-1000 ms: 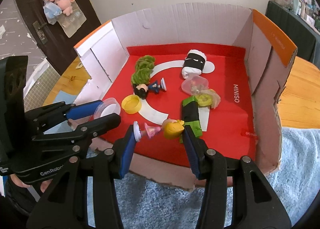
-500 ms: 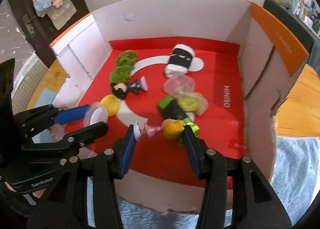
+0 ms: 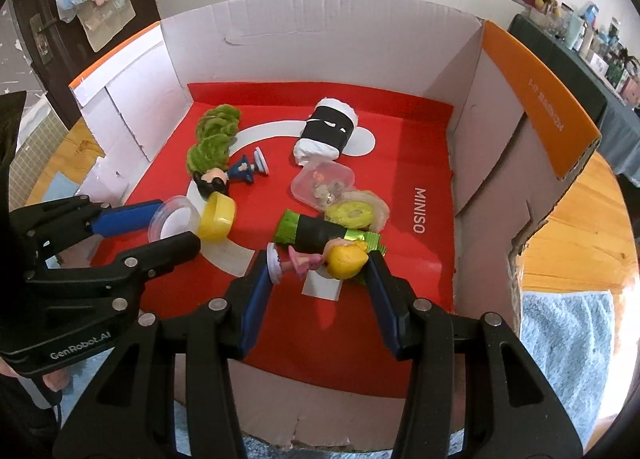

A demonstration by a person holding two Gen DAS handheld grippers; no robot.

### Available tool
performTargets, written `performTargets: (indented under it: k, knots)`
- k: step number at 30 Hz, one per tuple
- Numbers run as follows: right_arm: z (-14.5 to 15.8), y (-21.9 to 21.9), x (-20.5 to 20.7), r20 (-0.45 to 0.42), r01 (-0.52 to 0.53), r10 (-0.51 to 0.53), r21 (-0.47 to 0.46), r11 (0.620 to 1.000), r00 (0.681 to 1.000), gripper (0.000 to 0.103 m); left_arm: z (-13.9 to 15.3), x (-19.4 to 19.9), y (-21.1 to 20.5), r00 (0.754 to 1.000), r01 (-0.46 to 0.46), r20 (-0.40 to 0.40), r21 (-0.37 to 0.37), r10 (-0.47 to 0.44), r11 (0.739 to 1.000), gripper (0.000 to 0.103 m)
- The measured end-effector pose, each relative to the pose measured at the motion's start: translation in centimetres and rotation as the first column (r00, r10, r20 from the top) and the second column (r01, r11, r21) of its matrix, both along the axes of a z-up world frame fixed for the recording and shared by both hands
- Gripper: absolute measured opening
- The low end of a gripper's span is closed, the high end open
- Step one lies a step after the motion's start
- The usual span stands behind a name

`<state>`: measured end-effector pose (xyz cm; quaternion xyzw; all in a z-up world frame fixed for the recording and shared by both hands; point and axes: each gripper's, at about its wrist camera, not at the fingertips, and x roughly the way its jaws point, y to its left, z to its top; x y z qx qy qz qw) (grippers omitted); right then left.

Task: Organize objects
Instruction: 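Open the left gripper to release the clear lid while the right gripper releases the figurine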

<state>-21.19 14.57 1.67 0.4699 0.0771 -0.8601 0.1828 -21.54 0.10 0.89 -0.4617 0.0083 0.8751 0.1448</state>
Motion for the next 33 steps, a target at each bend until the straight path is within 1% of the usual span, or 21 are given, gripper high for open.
performTargets:
  k: [7, 17, 18, 20, 23, 27, 33]
  knots:
    - [0.01, 0.14, 0.37, -0.009, 0.001, -0.001, 0.009, 1.000, 1.000, 0.045, 0.01, -0.17, 0.14, 1.000, -0.004, -0.003, -0.008, 0.004, 1.000, 0.042]
    - [-0.07, -0.03, -0.20, -0.008, 0.002, -0.002, 0.011, 1.000, 1.000, 0.046, 0.04, -0.25, 0.10, 1.000, -0.020, -0.009, -0.013, 0.020, 1.000, 0.044]
    - [-0.07, 0.06, -0.19, -0.006, 0.002, -0.002, 0.009, 1.000, 1.000, 0.046, 0.05, -0.24, 0.06, 1.000, -0.023, -0.010, -0.013, 0.022, 1.000, 0.045]
    - [0.00, 0.17, -0.20, -0.005, 0.004, -0.004, 0.004, 1.000, 1.000, 0.046, 0.11, -0.21, 0.00, 0.999, -0.030, -0.014, -0.016, 0.030, 0.999, 0.051]
    - [0.04, 0.31, -0.26, -0.003, 0.004, -0.004, -0.005, 1.000, 1.000, 0.047, 0.15, -0.18, -0.04, 0.999, -0.031, -0.016, -0.014, 0.031, 0.999, 0.052]
    - [0.16, 0.37, -0.19, -0.005, 0.005, -0.005, -0.009, 1.000, 1.000, 0.057, 0.23, -0.13, 0.03, 0.999, -0.030, -0.019, -0.015, 0.030, 0.999, 0.057]
    - [0.38, 0.47, 0.14, -0.012, 0.007, -0.008, -0.026, 1.000, 1.000, 0.057, 0.58, 0.21, 0.13, 0.999, -0.034, -0.028, -0.019, 0.033, 0.999, 0.060]
